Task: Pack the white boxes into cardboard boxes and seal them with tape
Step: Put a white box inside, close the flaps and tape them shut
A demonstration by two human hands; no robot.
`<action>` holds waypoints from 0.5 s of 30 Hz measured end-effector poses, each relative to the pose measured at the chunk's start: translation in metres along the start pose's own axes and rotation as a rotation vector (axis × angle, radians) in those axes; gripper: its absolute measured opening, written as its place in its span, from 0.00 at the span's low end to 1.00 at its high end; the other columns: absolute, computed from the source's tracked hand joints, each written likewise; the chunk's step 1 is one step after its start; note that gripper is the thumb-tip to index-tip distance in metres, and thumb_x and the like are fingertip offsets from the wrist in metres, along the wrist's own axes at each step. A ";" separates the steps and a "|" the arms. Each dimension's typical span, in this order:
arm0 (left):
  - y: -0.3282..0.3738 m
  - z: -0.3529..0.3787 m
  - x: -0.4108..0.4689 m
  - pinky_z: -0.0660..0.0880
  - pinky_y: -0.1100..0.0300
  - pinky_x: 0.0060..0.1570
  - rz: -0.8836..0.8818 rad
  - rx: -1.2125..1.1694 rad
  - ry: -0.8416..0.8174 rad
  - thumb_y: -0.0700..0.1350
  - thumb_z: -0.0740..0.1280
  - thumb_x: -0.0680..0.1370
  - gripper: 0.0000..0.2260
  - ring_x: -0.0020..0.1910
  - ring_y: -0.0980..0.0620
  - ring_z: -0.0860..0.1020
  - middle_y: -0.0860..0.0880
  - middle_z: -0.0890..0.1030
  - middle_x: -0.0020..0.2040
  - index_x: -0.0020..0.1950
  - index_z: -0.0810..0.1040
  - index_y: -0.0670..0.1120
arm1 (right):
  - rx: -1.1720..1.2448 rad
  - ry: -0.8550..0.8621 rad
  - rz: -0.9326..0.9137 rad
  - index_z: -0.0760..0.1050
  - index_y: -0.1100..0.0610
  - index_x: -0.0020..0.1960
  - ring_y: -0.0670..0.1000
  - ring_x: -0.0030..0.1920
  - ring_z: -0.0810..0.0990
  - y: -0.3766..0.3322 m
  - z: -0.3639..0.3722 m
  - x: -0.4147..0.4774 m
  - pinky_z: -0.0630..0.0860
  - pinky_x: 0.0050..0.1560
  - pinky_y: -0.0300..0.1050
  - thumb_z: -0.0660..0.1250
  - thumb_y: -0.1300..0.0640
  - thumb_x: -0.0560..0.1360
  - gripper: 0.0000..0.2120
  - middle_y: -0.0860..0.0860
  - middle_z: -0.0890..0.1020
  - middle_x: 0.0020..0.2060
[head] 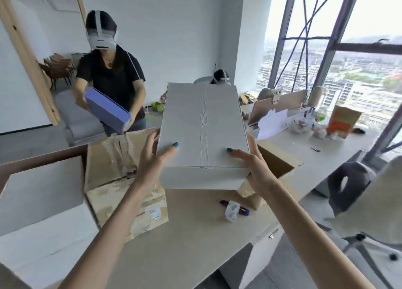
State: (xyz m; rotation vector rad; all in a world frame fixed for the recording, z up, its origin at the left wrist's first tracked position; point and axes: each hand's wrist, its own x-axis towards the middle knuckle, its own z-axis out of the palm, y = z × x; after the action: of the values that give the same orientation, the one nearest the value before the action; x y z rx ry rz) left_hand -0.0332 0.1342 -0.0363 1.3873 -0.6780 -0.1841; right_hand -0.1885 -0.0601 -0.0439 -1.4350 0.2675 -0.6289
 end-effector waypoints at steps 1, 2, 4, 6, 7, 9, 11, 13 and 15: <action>-0.004 0.025 -0.004 0.77 0.54 0.59 -0.008 -0.009 -0.008 0.39 0.71 0.76 0.21 0.58 0.52 0.81 0.52 0.82 0.60 0.67 0.74 0.51 | -0.006 0.021 0.009 0.67 0.38 0.69 0.53 0.58 0.80 0.000 -0.024 -0.007 0.78 0.46 0.43 0.70 0.60 0.71 0.32 0.49 0.80 0.60; -0.008 0.048 -0.009 0.77 0.57 0.57 -0.017 -0.018 -0.019 0.38 0.71 0.77 0.21 0.58 0.53 0.81 0.52 0.82 0.60 0.68 0.73 0.49 | -0.008 0.043 0.019 0.67 0.38 0.69 0.53 0.58 0.80 0.001 -0.048 -0.013 0.77 0.48 0.45 0.71 0.59 0.70 0.32 0.48 0.80 0.61; -0.016 0.091 -0.019 0.77 0.64 0.53 -0.034 -0.039 -0.036 0.36 0.70 0.77 0.21 0.57 0.56 0.81 0.53 0.82 0.59 0.68 0.73 0.49 | -0.007 0.081 0.046 0.67 0.39 0.70 0.53 0.60 0.80 0.006 -0.092 -0.024 0.77 0.52 0.49 0.71 0.58 0.71 0.32 0.48 0.80 0.61; -0.024 0.130 -0.029 0.76 0.67 0.50 -0.052 -0.046 -0.054 0.35 0.70 0.77 0.20 0.54 0.59 0.81 0.57 0.82 0.56 0.65 0.74 0.52 | -0.011 0.112 0.065 0.67 0.42 0.70 0.55 0.61 0.79 0.012 -0.131 -0.033 0.76 0.57 0.51 0.71 0.59 0.71 0.31 0.49 0.80 0.61; -0.029 0.147 -0.033 0.76 0.68 0.50 -0.062 -0.045 -0.063 0.35 0.70 0.77 0.19 0.54 0.60 0.81 0.58 0.83 0.55 0.63 0.75 0.53 | -0.013 0.125 0.075 0.67 0.42 0.70 0.55 0.61 0.79 0.015 -0.148 -0.037 0.76 0.57 0.52 0.71 0.59 0.70 0.31 0.49 0.80 0.62; -0.038 0.178 -0.037 0.76 0.69 0.49 -0.087 -0.033 -0.071 0.35 0.70 0.76 0.19 0.54 0.59 0.81 0.57 0.83 0.55 0.63 0.75 0.53 | -0.008 0.140 0.097 0.66 0.41 0.70 0.54 0.61 0.79 0.020 -0.179 -0.041 0.76 0.56 0.51 0.71 0.58 0.70 0.32 0.48 0.80 0.62; -0.048 0.204 -0.035 0.75 0.69 0.48 -0.120 -0.024 -0.079 0.35 0.70 0.76 0.19 0.54 0.58 0.81 0.56 0.83 0.55 0.64 0.76 0.51 | 0.010 0.152 0.128 0.66 0.39 0.70 0.54 0.61 0.79 0.029 -0.208 -0.039 0.77 0.54 0.51 0.71 0.60 0.71 0.32 0.49 0.80 0.62; -0.058 0.228 -0.028 0.76 0.69 0.49 -0.148 -0.016 -0.085 0.35 0.70 0.76 0.20 0.55 0.58 0.81 0.55 0.83 0.57 0.66 0.75 0.49 | 0.033 0.174 0.160 0.67 0.39 0.69 0.56 0.60 0.80 0.038 -0.234 -0.030 0.78 0.52 0.52 0.71 0.62 0.72 0.31 0.50 0.80 0.61; -0.070 0.246 -0.019 0.76 0.68 0.50 -0.177 -0.008 -0.077 0.35 0.71 0.76 0.21 0.56 0.56 0.81 0.53 0.83 0.58 0.68 0.74 0.49 | 0.051 0.181 0.186 0.68 0.39 0.68 0.57 0.61 0.79 0.048 -0.254 -0.020 0.77 0.52 0.52 0.71 0.61 0.72 0.30 0.51 0.81 0.61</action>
State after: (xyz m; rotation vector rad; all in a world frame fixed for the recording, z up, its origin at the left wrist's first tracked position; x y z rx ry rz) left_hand -0.1628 -0.0777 -0.1010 1.4383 -0.6169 -0.3813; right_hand -0.3283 -0.2601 -0.1300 -1.2888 0.5178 -0.6085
